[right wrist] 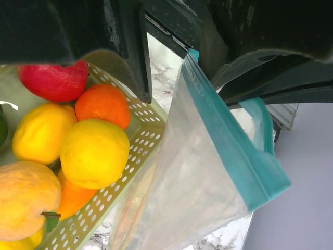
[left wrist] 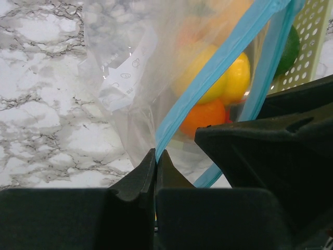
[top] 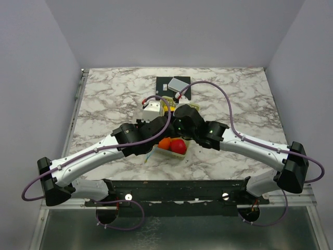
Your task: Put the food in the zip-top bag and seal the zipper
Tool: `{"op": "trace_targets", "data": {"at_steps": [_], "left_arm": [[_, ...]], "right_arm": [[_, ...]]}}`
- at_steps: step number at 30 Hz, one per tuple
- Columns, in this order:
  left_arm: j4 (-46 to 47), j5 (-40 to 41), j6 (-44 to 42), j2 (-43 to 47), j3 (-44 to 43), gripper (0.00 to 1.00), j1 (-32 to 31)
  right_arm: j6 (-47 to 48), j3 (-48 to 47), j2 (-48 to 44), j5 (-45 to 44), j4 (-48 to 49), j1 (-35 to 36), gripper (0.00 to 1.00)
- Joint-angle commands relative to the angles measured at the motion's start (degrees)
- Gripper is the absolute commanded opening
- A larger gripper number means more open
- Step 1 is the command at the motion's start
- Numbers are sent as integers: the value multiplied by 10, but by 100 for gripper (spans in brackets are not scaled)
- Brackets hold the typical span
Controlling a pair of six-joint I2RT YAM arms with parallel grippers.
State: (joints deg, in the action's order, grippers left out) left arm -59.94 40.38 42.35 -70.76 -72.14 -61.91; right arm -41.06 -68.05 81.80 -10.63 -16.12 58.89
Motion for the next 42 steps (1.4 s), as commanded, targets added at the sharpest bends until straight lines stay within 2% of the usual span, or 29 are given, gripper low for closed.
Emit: {"op": "trace_targets", "data": {"at_steps": [1, 6, 8, 10, 11, 18, 27, 34, 42], "left_arm": [[-7, -16, -3, 14, -25, 0, -1], [-8, -18, -3, 21, -31, 0, -2], [-9, -18, -2, 24, -32, 0, -1], [-9, -17, -2, 26, -33, 0, -2], [-11, -16, -2, 27, -32, 0, -1], [-13, -9, -7, 37, -29, 3, -1], [-1, 8, -19, 58, -18, 23, -2], [16, 41, -20, 82, -5, 28, -1], [62, 54, -50, 105, 7, 29, -1]], "right_arm": [[-10, 8, 11, -28, 12, 3, 42], [-15, 10, 9, -31, 15, 4, 33], [-15, 10, 5, -31, 15, 4, 21], [-15, 8, 1, -28, 15, 4, 3], [-15, 6, -2, -28, 13, 4, 1], [-9, -35, -7, -11, -22, 4, 1], [-28, -107, 14, -11, -73, 5, 1], [-31, -152, 41, 0, -106, 5, 1], [-30, -167, 49, 23, -111, 5, 1]]}}
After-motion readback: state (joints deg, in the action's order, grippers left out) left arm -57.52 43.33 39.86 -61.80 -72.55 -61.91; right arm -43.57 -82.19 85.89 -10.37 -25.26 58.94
